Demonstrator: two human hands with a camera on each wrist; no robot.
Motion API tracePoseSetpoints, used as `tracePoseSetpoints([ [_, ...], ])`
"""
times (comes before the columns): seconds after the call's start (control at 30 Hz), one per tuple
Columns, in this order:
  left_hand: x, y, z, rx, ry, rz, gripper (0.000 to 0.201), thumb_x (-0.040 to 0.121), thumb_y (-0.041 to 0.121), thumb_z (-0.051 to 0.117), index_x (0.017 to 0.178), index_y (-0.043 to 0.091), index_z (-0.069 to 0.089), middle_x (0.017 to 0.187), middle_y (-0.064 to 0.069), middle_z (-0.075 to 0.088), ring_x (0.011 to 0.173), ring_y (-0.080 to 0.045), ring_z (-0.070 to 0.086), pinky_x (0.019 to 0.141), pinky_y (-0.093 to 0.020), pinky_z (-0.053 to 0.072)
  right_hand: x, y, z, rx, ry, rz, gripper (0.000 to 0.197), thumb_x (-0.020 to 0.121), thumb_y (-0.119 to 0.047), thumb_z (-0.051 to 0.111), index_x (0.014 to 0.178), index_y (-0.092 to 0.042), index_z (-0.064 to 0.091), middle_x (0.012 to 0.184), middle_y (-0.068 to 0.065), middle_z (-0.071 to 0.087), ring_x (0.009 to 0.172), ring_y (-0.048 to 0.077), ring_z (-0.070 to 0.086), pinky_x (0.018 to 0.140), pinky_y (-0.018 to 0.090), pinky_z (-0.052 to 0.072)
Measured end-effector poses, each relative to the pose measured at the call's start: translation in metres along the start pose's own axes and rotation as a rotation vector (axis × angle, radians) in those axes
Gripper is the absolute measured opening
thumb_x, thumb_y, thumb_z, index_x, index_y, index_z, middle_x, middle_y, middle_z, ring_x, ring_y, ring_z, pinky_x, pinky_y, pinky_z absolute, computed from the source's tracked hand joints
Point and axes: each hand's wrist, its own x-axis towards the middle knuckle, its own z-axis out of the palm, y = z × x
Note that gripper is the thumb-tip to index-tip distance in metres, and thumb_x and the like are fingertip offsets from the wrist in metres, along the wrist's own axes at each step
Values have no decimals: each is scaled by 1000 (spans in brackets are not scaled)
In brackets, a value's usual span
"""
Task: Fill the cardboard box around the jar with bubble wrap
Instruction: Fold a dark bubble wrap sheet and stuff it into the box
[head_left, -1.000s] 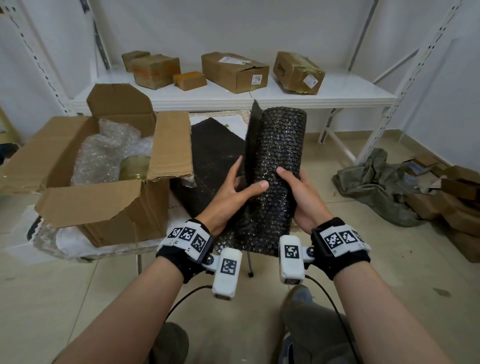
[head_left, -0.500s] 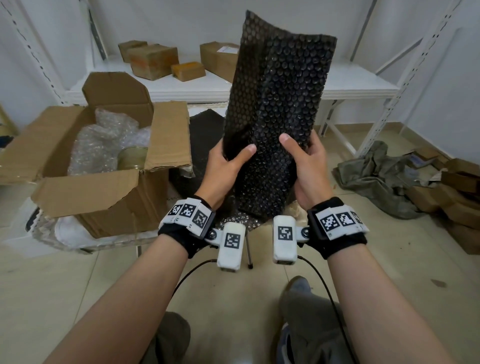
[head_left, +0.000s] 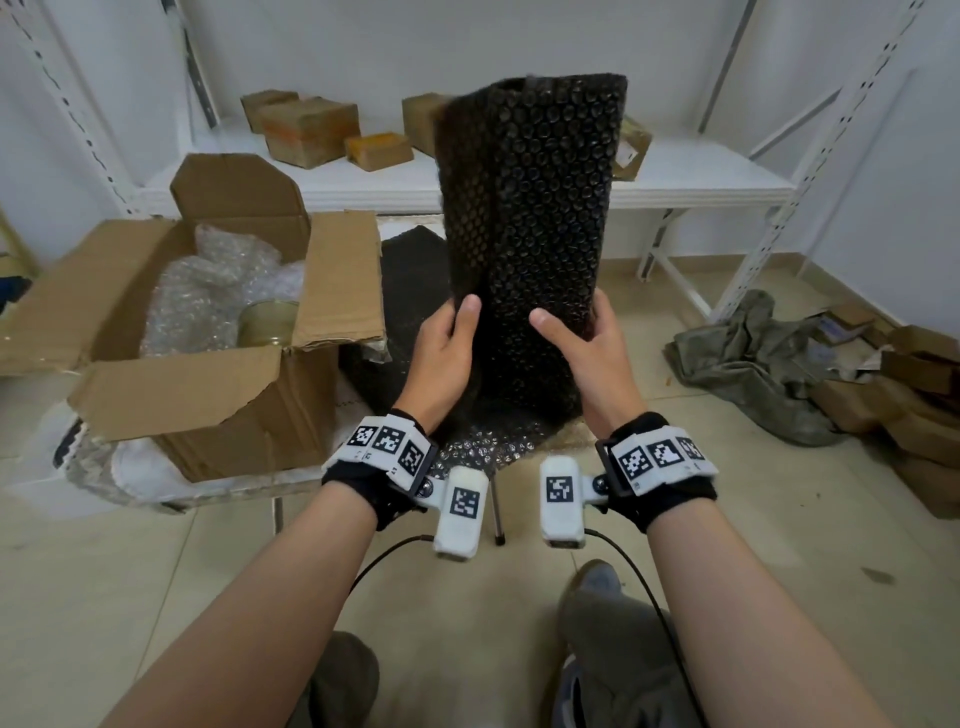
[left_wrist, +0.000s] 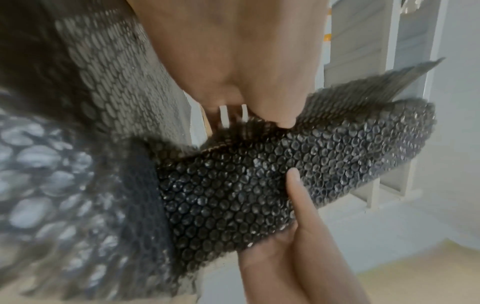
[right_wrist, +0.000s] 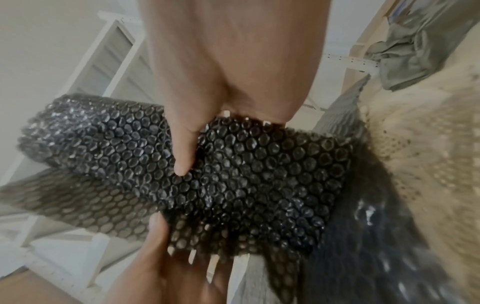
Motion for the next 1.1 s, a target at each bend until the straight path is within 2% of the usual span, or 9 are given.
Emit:
tracePoseSetpoints([
  [0.17,-4,-3,7,42,-6,33,30,105,31,43,110,13,66,101,7,69,93,3,61,82,-18,45,1,-1,0,-37,89,-70,34,88,-21,76,119,-18,64,114,-2,73,107,13,69,99,39,55],
  [0.33,-1,13,2,-38,25,177,26,101,33,49,116,19,66,121,-3,66,112,-9,62,94,-24,50,2,-8,-2,-43,168,-163,23,91,-21,72,113,-22,65,111,-4,73,105,10,69,93,29,56],
  [0.47,0,22,2,-213,-27,63,37,106,33,38,115,17,71,119,-3,69,89,-12,65,69,-28,52,3,-12,-1,-27,168,-151,20,92,-20,71,110,-24,64,109,-5,73,104,10,69,90,27,55],
  [0.6,2,13,-2,-65,60,86,8,90,19,70,96,19,75,103,1,71,96,-12,66,89,-32,52,4,-8,1,-1,94,-36,28,87,-29,75,112,-22,66,113,2,74,109,21,69,100,46,53],
  [0.67,2,7,-2,-105,85,-40,20,79,23,81,94,18,69,101,-1,69,94,-14,66,91,-34,53,4,-3,2,30,36,36,35,83,-31,77,115,-19,67,115,6,74,111,26,69,101,51,52],
  [0.8,-1,1,-1,-195,-48,-260,53,75,18,84,120,13,56,116,-8,66,98,-18,67,88,-31,54,0,0,4,126,-39,169,33,94,-25,67,124,-11,63,117,8,74,110,25,70,95,40,56],
  [0.9,-3,1,-2,-200,-134,-278,51,76,14,83,121,10,61,118,-5,70,108,-17,68,100,-37,52,-3,-2,5,181,-97,256,46,91,-39,68,127,-11,63,117,8,74,108,23,72,92,36,58],
  [1.03,-6,8,-4,-162,-186,-272,51,76,9,82,123,11,62,116,-2,72,108,-15,68,99,-37,52,-5,-1,5,75,-100,243,37,86,-14,76,121,-11,63,115,10,74,104,22,72,86,32,60],
  [1.1,-6,10,-7,-173,-229,-293,53,76,14,82,124,14,61,116,-1,72,108,-13,68,98,-34,52,-5,-1,3,81,-127,247,39,88,-11,74,124,-9,61,116,9,73,104,22,72,82,29,60],
])
